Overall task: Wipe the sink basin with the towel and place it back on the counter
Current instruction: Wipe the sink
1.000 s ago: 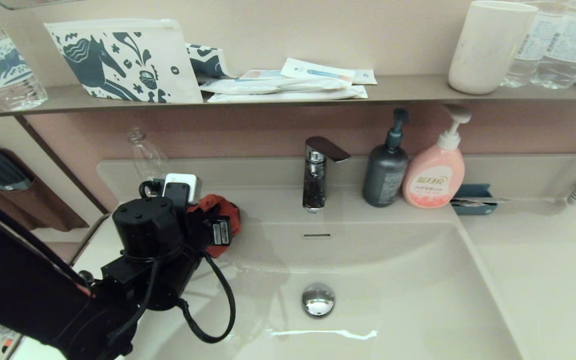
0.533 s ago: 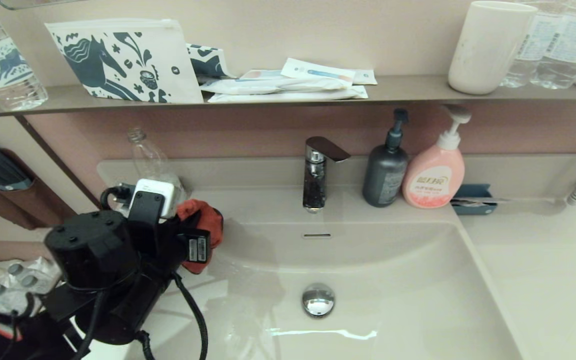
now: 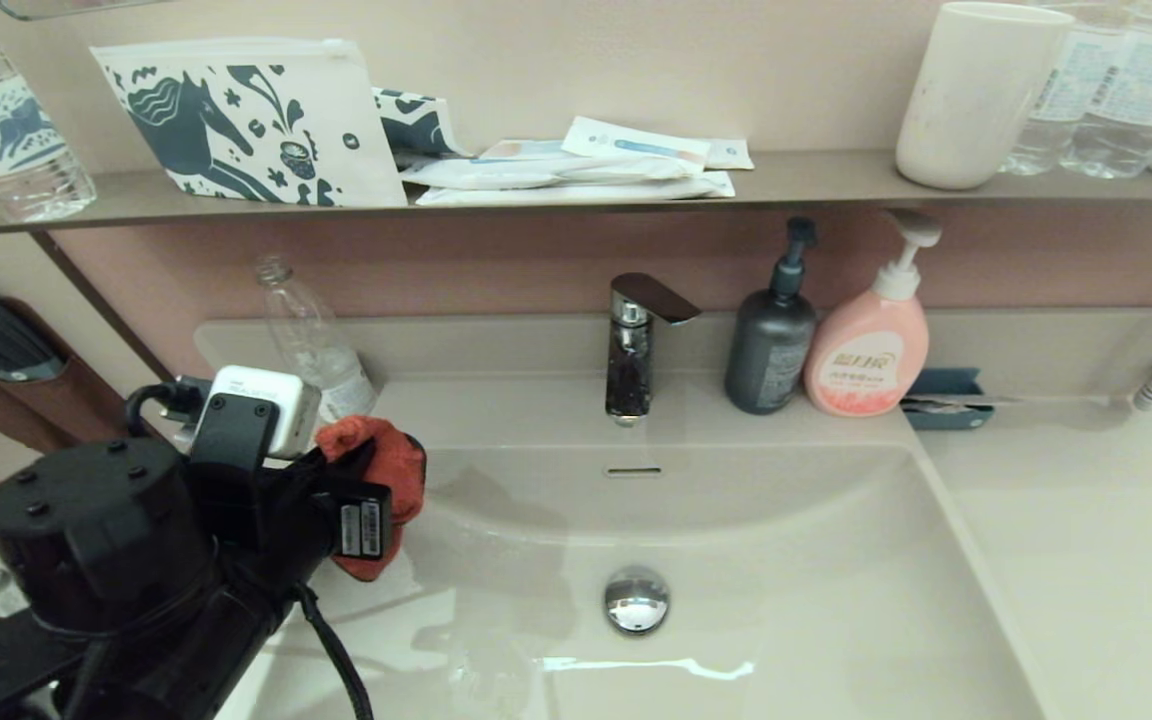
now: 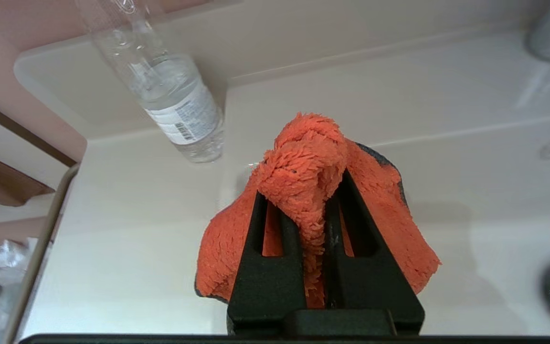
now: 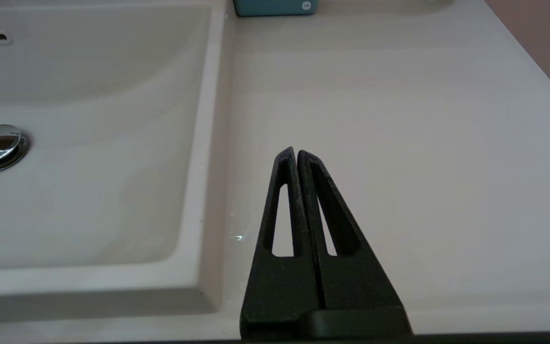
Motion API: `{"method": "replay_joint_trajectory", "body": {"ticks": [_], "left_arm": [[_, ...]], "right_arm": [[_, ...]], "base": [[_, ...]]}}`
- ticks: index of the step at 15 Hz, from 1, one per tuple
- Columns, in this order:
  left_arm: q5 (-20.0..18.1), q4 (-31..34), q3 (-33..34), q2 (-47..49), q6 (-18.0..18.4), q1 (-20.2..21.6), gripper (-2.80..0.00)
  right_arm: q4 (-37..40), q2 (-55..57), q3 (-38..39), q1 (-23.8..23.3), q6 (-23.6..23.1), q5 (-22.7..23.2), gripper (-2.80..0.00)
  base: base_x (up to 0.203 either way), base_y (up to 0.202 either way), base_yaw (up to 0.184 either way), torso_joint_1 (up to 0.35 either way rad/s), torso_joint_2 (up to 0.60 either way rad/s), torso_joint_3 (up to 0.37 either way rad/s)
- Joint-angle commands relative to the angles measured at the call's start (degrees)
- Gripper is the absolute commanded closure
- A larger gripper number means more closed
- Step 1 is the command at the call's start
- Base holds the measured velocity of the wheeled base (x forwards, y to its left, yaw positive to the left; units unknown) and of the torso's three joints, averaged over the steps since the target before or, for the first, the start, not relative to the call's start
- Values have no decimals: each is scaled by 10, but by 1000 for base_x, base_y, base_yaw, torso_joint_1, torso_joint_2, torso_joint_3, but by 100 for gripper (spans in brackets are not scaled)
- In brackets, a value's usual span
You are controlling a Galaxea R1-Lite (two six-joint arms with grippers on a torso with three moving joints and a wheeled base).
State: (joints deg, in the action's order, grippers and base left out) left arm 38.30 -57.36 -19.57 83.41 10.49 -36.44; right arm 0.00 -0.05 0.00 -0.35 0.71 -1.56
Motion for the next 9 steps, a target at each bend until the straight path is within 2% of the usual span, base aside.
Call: {"method": "replay_joint_trajectory", "body": {"ticks": [1,4,6,8,9], "left_arm": [[34,39,-34,-17,-18,-56,0],[72,112,-112,12,-54,-102,0],[105,126,-169,61,-80,-124,0],[132,130,-180,107,-110,-136,0],[135,130,-158,124,-130,-134,0]], "right_arm": [[0,0,0,0,0,0,0],[0,0,0,0,0,0,0],[0,0,0,0,0,0,0],[0,0,0,0,0,0,0],[0,0,0,0,0,0,0]], "base": [[0,0,0,0,0,0],[0,0,0,0,0,0],[0,0,0,0,0,0],[0,0,0,0,0,0],[0,0,0,0,0,0]]}}
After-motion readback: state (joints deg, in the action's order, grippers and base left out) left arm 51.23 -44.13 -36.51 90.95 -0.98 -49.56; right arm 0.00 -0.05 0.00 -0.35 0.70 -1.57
